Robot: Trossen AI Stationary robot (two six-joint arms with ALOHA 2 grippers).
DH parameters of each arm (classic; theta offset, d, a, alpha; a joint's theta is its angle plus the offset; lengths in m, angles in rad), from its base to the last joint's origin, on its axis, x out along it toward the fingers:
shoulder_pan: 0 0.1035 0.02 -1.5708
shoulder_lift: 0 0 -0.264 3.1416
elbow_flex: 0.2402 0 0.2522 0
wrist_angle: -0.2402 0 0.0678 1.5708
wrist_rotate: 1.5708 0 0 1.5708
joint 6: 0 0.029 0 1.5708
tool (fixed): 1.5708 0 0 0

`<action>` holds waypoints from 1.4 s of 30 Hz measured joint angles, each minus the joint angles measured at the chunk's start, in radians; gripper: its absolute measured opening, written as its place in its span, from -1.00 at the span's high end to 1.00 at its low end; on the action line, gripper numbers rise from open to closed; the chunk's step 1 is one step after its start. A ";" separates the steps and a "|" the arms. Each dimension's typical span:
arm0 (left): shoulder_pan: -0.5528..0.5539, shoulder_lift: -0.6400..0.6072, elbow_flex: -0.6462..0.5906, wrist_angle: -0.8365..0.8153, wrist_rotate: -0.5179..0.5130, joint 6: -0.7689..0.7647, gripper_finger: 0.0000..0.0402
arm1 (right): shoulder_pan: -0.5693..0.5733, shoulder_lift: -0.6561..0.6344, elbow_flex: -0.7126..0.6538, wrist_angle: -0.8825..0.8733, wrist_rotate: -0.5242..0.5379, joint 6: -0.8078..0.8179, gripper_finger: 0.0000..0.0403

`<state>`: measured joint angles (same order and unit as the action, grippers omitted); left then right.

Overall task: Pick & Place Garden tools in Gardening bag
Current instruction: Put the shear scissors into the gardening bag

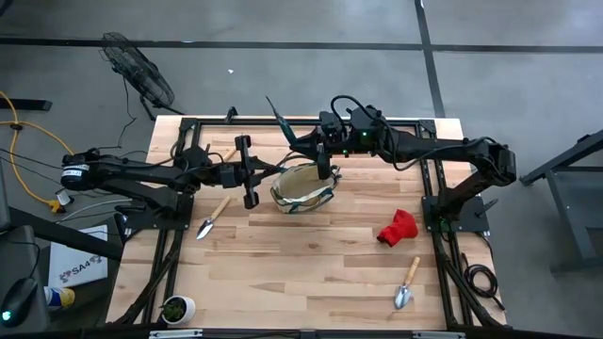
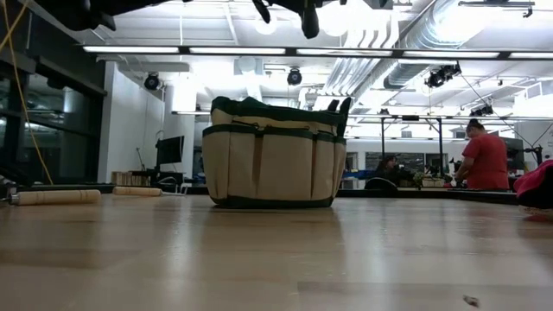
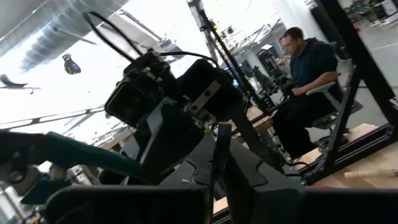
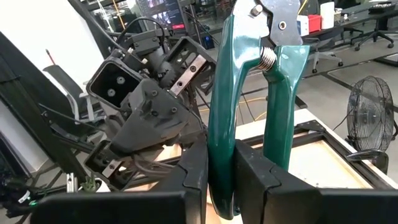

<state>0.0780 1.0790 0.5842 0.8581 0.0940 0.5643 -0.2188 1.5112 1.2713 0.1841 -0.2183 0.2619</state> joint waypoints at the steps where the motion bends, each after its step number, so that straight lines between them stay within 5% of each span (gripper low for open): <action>1: 0.000 0.000 0.000 0.000 -0.010 -0.006 0.96 | 0.000 0.000 0.000 0.000 -0.004 0.000 0.80; 10: 0.000 0.000 -0.001 0.009 -0.044 -0.045 0.98 | 0.000 0.000 0.000 0.000 -0.020 0.000 0.65; 42: 0.000 -0.089 0.055 -0.004 -0.104 -0.180 0.99 | 0.003 0.000 0.000 0.073 -0.154 -0.003 0.71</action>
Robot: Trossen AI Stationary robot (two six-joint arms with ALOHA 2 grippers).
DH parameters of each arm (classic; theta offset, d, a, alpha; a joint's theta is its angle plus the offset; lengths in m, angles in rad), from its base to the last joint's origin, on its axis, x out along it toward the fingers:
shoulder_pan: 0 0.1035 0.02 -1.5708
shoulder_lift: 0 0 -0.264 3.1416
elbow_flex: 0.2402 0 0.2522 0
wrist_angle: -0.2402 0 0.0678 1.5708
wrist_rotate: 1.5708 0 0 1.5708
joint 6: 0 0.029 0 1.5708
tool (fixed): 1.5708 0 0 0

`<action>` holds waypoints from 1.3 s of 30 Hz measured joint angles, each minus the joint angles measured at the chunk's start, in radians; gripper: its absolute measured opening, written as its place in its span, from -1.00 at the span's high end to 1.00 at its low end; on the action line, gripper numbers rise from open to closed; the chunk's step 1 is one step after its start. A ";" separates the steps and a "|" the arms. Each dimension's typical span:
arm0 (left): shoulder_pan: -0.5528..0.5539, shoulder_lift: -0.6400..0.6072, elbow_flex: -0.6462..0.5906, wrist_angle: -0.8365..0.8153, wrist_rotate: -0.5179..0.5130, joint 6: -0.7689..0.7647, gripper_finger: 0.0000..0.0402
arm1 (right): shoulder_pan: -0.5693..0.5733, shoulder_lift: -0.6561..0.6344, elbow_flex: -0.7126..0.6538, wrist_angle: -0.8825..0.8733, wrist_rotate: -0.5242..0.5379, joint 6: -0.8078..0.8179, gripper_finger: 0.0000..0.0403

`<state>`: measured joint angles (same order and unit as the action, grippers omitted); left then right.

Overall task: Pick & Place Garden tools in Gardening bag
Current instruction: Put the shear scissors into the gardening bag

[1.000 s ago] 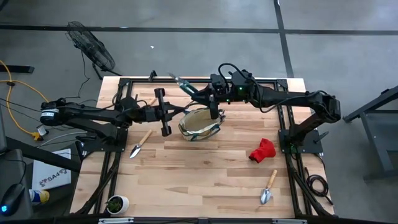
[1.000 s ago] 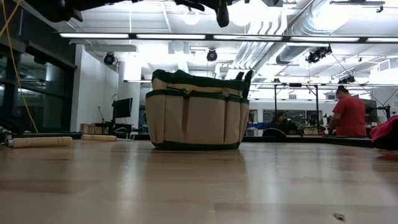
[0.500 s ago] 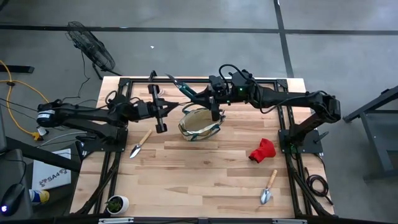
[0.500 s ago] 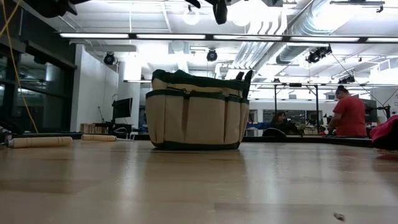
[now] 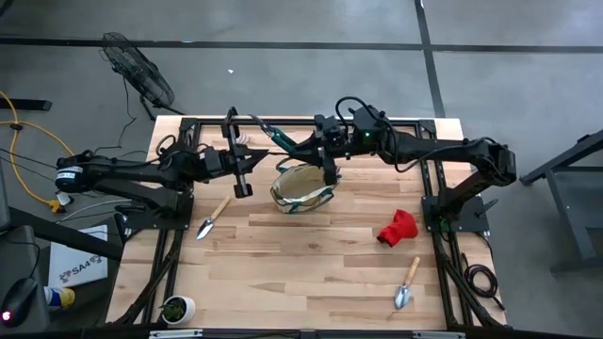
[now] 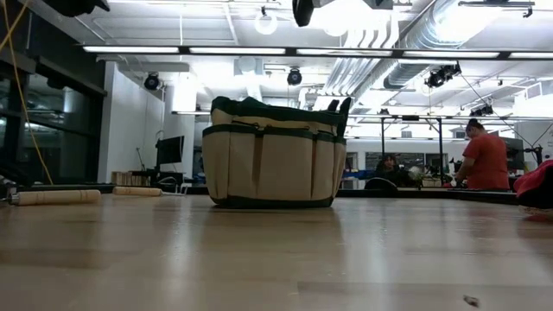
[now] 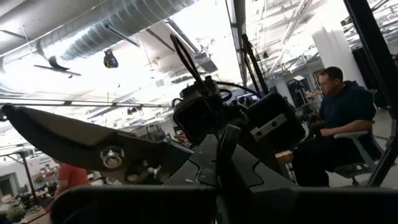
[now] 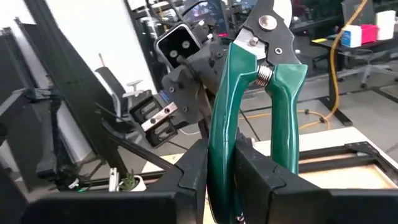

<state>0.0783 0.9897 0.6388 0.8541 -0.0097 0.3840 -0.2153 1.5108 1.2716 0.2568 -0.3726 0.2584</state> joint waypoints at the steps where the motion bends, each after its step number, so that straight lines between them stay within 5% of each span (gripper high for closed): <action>1: 0.000 0.000 0.015 -0.018 0.000 -0.001 0.99 | 0.000 0.000 0.000 0.005 -0.004 0.000 0.71; 9: -0.001 -0.001 0.124 -0.214 0.002 -0.027 1.00 | 0.007 0.000 0.000 0.008 -0.023 0.003 0.70; 22: 0.000 -0.001 0.124 -0.212 -0.026 -0.023 1.00 | 0.006 0.000 0.000 0.017 -0.031 0.000 0.32; 39: 0.000 -0.001 0.189 -0.164 -0.037 -0.043 1.00 | 0.006 0.000 0.000 0.021 -0.081 -0.020 0.31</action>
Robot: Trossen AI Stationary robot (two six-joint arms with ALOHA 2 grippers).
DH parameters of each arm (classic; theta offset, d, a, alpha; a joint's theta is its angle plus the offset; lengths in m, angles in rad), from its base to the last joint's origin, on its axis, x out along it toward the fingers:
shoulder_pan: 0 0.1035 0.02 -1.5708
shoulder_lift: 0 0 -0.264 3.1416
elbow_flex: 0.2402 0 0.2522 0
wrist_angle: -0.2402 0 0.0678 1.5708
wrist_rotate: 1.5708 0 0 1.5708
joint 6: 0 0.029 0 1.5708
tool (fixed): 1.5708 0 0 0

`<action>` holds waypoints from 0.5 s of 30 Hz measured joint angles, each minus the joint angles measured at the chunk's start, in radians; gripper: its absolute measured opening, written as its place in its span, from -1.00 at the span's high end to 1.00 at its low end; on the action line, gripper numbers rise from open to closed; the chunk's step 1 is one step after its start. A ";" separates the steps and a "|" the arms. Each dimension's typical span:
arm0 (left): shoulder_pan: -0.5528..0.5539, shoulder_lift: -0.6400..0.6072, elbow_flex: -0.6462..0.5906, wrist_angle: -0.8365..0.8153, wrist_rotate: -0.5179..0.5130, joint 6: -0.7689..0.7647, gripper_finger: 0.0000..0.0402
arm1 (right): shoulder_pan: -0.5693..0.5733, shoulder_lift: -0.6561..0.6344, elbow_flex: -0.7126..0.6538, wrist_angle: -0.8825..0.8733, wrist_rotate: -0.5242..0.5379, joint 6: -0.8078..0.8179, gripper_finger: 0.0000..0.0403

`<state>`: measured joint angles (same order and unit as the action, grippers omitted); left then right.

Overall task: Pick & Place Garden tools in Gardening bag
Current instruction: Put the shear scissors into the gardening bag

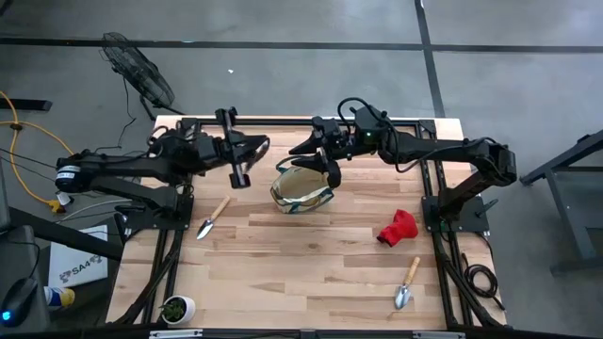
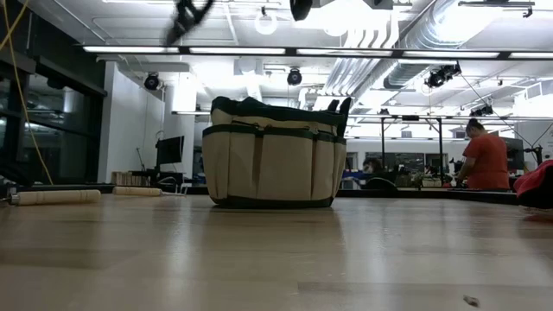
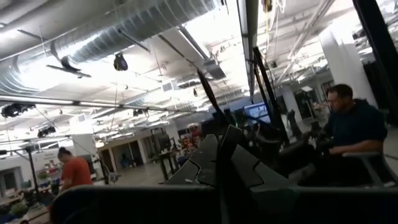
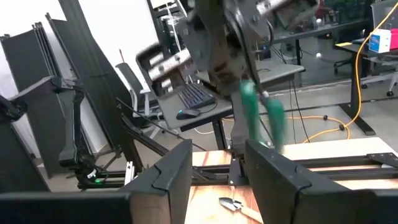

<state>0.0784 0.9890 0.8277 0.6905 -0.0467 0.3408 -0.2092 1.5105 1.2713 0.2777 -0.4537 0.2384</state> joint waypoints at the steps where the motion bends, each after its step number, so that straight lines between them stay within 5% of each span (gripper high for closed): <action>1: 0.000 0.000 0.011 -0.014 0.001 -0.006 1.00 | 0.000 0.000 0.000 -0.001 0.001 -0.003 0.31; 15: 0.000 -0.008 0.096 -0.229 0.002 -0.078 1.00 | 0.008 -0.028 0.000 -0.206 -0.051 -0.078 0.31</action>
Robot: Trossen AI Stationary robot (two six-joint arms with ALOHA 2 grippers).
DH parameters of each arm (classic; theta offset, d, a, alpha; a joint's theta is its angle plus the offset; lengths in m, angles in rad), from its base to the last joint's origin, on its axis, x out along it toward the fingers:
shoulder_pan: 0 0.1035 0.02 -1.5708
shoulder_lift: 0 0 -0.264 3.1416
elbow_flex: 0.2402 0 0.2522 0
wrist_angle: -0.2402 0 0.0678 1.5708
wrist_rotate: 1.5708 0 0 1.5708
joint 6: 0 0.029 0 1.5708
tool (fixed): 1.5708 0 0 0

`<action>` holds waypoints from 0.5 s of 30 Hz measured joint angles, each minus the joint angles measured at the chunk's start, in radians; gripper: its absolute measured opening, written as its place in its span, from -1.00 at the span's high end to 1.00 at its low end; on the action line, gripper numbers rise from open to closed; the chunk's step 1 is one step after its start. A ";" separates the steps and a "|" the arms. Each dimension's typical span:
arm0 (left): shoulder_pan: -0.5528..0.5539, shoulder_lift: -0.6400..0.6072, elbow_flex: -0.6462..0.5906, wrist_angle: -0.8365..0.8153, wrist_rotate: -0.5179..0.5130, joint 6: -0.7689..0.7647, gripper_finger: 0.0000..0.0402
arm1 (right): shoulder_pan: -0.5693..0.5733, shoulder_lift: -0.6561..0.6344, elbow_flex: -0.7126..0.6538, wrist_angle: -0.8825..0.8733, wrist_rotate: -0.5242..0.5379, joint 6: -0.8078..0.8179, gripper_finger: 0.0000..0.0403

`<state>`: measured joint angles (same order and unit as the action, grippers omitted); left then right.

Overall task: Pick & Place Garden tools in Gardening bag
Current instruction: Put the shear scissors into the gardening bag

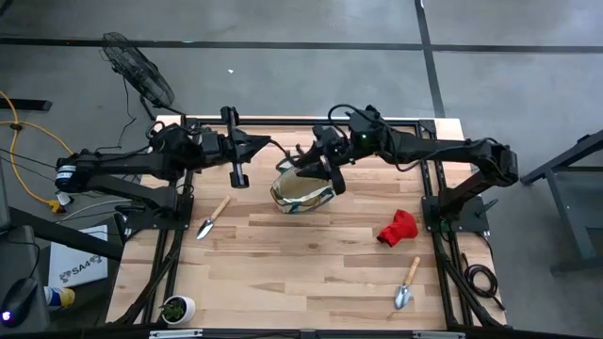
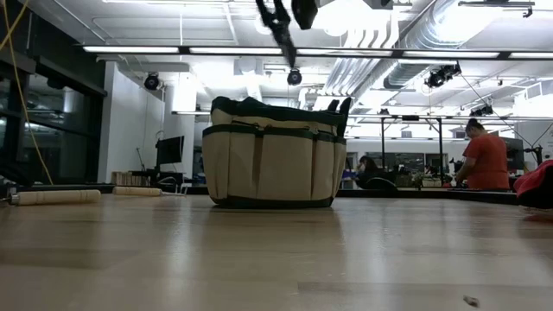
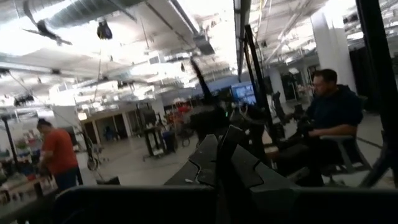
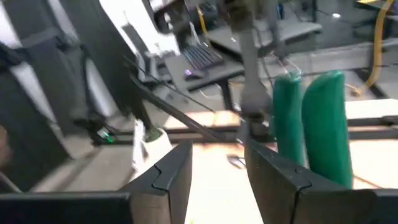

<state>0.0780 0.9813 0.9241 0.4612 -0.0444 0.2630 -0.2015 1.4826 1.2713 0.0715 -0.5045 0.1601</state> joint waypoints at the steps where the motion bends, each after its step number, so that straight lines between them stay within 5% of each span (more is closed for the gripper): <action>1: 0.000 -0.008 0.001 -0.018 -0.001 -0.004 1.00 | 0.004 -0.015 0.000 -0.035 0.022 -0.025 0.31; 15: 0.000 -0.102 0.002 -0.276 0.019 -0.116 1.00 | 0.098 -0.235 0.000 -0.413 0.392 -0.185 0.31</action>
<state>0.0780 0.8795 0.9257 0.1856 -0.0250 0.1469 -0.1034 1.2481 1.2716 -0.3414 -0.1128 -0.0250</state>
